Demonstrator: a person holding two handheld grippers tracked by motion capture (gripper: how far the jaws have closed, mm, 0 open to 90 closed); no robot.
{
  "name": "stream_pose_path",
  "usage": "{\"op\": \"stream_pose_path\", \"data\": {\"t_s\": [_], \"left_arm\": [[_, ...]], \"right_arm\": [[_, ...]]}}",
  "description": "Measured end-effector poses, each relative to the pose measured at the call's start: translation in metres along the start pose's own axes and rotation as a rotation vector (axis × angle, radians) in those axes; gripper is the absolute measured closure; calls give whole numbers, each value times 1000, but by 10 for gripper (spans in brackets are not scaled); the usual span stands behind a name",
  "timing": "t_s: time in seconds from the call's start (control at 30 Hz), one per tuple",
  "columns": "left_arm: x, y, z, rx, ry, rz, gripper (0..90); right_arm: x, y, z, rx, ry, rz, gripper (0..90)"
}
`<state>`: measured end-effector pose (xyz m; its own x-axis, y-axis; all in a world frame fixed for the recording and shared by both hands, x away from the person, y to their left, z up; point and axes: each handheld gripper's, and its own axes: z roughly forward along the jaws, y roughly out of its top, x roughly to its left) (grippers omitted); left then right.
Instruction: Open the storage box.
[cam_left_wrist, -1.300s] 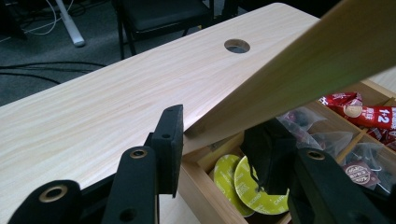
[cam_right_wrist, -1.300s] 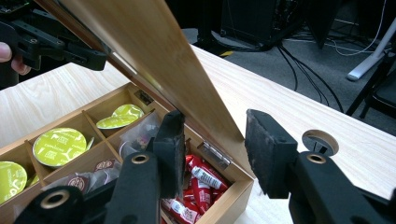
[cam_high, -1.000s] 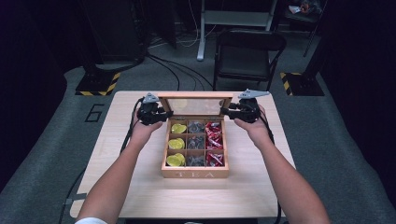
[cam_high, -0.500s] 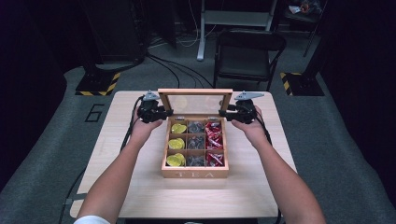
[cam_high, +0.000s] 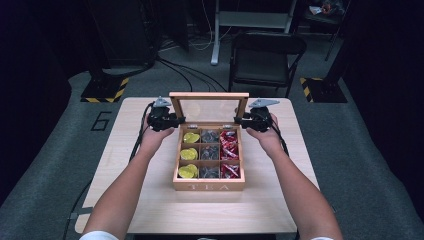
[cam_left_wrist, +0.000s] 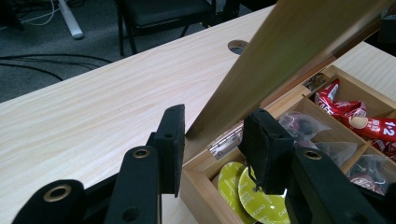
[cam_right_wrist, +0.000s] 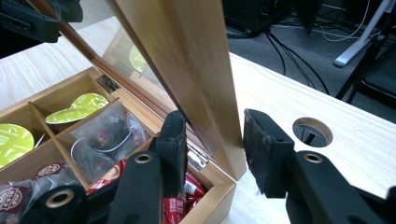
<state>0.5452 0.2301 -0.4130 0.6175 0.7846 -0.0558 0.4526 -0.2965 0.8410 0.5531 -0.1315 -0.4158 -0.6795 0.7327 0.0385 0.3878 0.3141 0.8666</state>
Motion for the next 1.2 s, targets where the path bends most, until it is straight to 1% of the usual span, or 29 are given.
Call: {"op": "stream_pose_path", "data": {"t_s": [0.13, 0.17, 0.2, 0.27, 0.3, 0.33, 0.4, 0.43, 0.47, 0.53, 0.57, 0.67, 0.73, 0.77, 0.8, 0.83, 0.87, 0.93, 0.97, 1.03, 1.1, 1.13, 1.17, 1.2], "left_arm": [[0, -1, 0, -6, -1, -18, 601], [1, -1, -1, 9, -5, -17, 601], [1, -1, -1, 4, -5, -27, 600], [1, -2, -2, 10, -2, -26, 590], [1, -4, -1, -3, 1, -33, 584], [1, -4, -2, 5, 0, -37, 580], [2, -6, -4, 18, -6, -36, 572], [2, -7, -4, 16, -2, -38, 572], [2, -8, -4, 22, -2, -35, 571], [2, -9, -5, 20, -2, -37, 569], [2, -10, -5, 17, -1, -45, 569], [2, -11, -8, 18, -5, -44, 569], [1, -12, -10, 18, -7, -50, 569], [1, -12, -11, 22, -6, -50, 568], [1, -12, -12, 27, -6, -45, 568], [1, -12, -14, 28, -6, -44, 568], [0, -12, -15, 23, -6, -42, 568], [-2, -12, -18, 28, -13, -42, 568], [-3, -11, -20, 31, -20, -35, 568], [-6, -12, -22, 28, -27, -33, 567], [-8, -13, -24, 29, -37, -36, 567], [-9, -14, -25, 33, -34, -26, 567], [-10, -15, -26, 27, -31, -26, 567], [-10, -16, -27, 31, -33, -22, 567]], "right_arm": [[0, 1, 0, 5, -1, -10, 608], [0, 1, 0, 6, -1, -11, 609], [0, 1, 0, 7, -1, -12, 611], [-1, 2, 1, 9, -3, -5, 614], [-1, 2, 1, 7, -6, -8, 617], [-1, 2, 1, 9, -9, 0, 619], [-2, 3, 2, 8, -13, -1, 624], [-2, 4, 2, 11, -15, 9, 625], [-3, 4, 3, 8, -14, 6, 626], [-4, 4, 4, 6, -11, 15, 627], [-4, 4, 4, 10, -11, 31, 628], [-6, 7, 5, 17, -6, 34, 630], [-6, 8, 6, 25, -8, 53, 632], [-7, 9, 7, 29, -8, 53, 633], [-7, 9, 7, 35, -10, 65, 634], [-8, 10, 8, 36, -11, 59, 637], [-8, 11, 8, 40, -14, 67, 639], [-10, 12, 10, 42, -19, 57, 643], [-10, 12, 10, 46, -19, 71, 644], [-12, 14, 12, 48, -19, 66, 648], [-12, 14, 13, 53, -20, 78, 653], [-13, 15, 14, 50, -21, 79, 655], [-14, 15, 14, 52, -18, 72, 657], [-14, 16, 15, 53, -22, 81, 658]]}}
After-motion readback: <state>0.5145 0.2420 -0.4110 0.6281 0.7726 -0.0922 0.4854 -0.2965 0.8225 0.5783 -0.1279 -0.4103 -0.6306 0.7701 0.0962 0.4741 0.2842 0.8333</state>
